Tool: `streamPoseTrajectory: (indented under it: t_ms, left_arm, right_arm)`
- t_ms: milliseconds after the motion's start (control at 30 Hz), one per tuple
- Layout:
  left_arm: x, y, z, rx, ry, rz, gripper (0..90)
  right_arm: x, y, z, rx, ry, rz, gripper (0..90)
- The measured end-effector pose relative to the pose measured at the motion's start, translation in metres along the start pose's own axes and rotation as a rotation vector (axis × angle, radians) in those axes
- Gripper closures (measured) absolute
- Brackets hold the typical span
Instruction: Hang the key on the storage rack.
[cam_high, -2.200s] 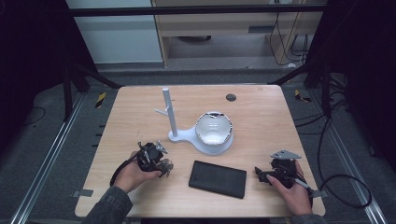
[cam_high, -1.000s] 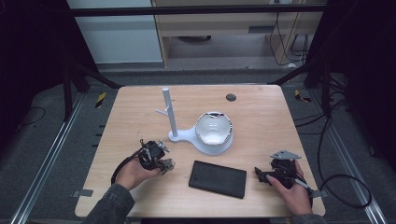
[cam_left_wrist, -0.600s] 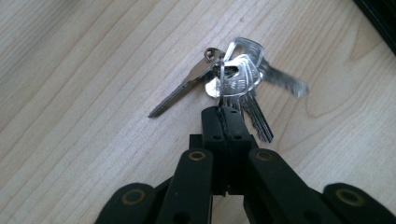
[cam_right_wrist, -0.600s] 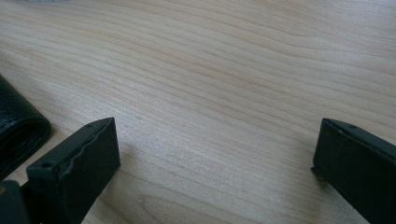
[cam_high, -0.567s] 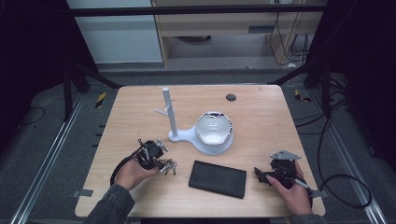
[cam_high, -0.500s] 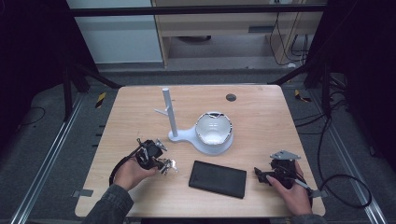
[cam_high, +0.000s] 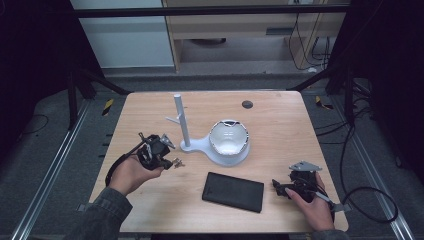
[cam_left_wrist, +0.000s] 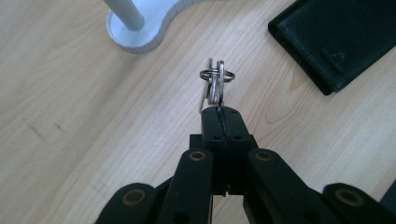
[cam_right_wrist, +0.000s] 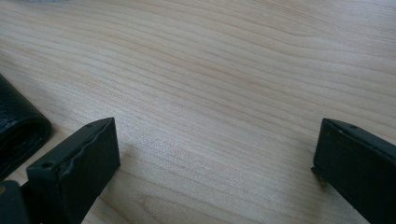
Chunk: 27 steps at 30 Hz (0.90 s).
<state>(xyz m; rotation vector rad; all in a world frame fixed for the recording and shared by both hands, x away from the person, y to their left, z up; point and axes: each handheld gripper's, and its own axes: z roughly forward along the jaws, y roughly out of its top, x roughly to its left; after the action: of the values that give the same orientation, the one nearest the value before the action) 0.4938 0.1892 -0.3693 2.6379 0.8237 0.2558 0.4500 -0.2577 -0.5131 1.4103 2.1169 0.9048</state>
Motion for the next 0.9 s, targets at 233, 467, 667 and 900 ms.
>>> streamPoseTrajectory:
  t_ms: [233,467,667,900]
  left_arm:
    - [0.005,0.015,-0.033,-0.003,0.017,0.013,89.9]
    - [0.01,0.029,-0.057,-0.019,0.035,0.017,89.9]
    - [0.016,0.034,-0.067,-0.049,0.035,-0.006,89.9]
    - [0.019,0.04,-0.077,-0.059,0.044,-0.006,89.9]
  right_arm:
    - [0.0,0.0,0.0,0.0,0.0,-0.001,0.6]
    - [0.0,0.0,0.0,0.001,-0.001,0.001,0.4]
    - [0.0,0.003,0.003,0.003,0.004,-0.003,0.3]
    - [-0.001,0.007,0.007,0.003,0.006,-0.013,0.3]
